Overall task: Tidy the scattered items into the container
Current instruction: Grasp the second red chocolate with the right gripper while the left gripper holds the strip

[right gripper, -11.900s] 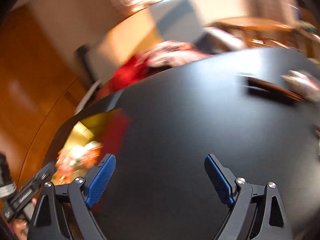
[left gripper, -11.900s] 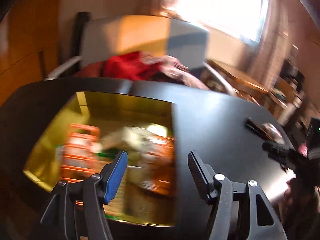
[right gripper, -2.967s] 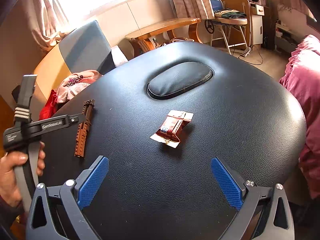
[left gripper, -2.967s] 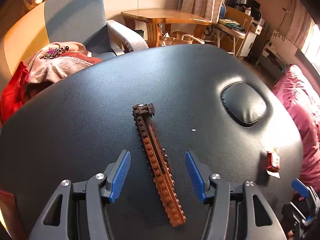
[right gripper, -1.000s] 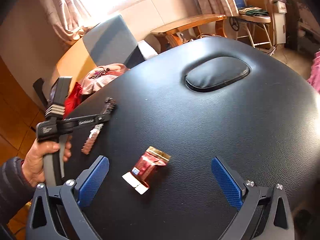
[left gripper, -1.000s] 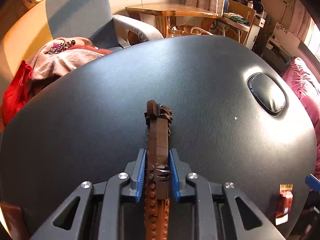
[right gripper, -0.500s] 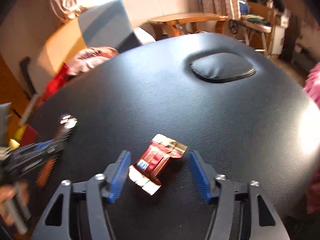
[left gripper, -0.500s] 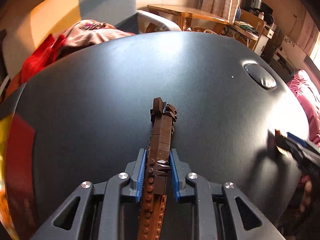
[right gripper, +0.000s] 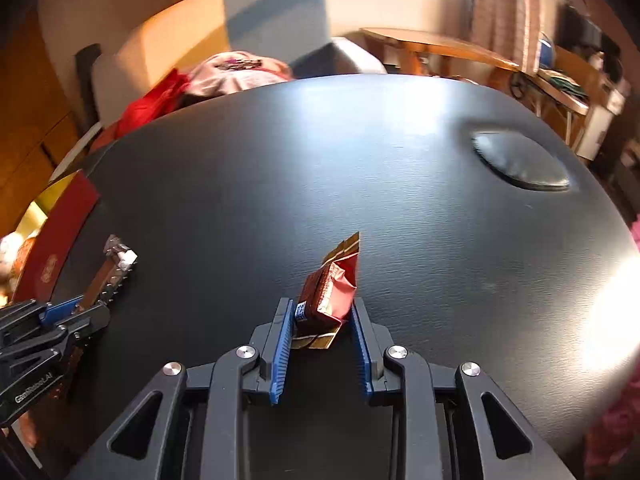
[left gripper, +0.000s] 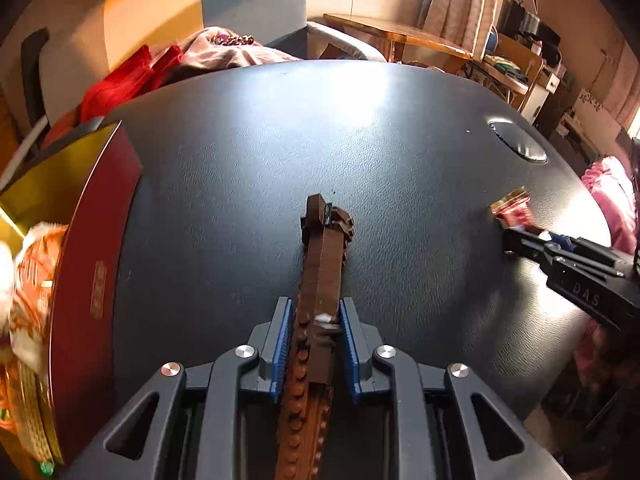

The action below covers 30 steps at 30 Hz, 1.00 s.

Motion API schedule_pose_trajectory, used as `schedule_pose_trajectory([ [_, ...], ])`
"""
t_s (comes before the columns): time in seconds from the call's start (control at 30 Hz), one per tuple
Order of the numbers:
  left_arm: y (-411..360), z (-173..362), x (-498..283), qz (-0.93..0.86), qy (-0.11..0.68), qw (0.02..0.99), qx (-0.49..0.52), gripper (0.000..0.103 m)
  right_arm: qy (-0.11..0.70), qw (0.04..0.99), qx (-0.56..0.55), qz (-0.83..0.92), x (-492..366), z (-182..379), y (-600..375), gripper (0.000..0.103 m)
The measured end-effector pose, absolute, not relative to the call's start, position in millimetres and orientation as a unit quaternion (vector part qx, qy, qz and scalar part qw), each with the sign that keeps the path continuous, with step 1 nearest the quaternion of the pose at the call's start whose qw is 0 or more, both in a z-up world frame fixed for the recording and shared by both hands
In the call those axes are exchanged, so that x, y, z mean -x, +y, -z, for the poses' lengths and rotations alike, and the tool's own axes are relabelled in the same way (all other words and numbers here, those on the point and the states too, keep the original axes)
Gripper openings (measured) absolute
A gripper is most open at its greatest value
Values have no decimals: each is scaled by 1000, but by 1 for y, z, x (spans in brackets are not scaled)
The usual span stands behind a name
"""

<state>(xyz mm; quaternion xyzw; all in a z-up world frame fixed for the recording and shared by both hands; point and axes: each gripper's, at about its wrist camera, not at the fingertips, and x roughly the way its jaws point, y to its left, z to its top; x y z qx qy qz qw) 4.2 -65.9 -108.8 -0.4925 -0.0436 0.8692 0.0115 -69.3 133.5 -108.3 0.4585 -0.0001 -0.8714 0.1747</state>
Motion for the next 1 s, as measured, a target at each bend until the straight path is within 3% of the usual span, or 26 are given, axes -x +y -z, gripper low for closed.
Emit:
schedule_pose_trajectory([
  [0.07,-71,108,-9,-869,-57,17,491,34,-35,199,-461,864,63,108,140,44],
  [0.1,-72,108,-11,-870,-58,20,490,36,-53,203,-463,861,59,107,146,57],
  [0.23,-79,106,-19,-873,-68,25,482,43,-61,192,-463,863,52,104,151,62],
  [0.53,-88,95,-6,-875,-89,52,473,43,-22,142,-469,872,61,99,132,61],
  [0.67,-82,97,5,-874,-64,65,478,43,0,117,-472,874,65,99,122,53],
  [0.8,-79,104,13,-868,-49,61,491,43,32,89,-473,876,68,103,112,36],
  [1.0,-76,106,2,-874,-48,52,482,36,20,102,-468,878,63,103,125,35],
])
